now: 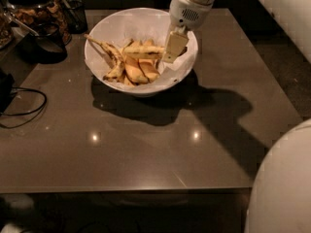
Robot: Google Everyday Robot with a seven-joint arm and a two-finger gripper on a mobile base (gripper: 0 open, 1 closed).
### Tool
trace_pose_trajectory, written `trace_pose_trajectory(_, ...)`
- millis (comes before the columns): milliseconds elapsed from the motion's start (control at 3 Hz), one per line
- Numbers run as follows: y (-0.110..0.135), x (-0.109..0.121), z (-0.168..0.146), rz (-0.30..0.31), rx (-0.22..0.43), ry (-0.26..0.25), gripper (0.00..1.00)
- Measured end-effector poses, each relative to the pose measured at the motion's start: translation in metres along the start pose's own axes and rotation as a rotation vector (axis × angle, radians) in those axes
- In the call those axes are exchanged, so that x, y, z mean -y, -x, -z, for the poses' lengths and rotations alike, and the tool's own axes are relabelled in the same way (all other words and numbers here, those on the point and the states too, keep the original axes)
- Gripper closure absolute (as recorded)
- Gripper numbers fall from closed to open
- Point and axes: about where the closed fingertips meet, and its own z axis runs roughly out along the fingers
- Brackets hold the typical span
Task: Pick banana from white bowl
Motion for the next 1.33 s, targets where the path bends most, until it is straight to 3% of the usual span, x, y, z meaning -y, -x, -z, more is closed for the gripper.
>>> trace_pose_trajectory(667, 0.012, -0.021, 0.006, 0.067, 0.126, 0.011, 1.0)
trace_pose_trajectory(1333, 0.02, -0.024, 0.014, 0.092, 0.164, -0.008, 1.0)
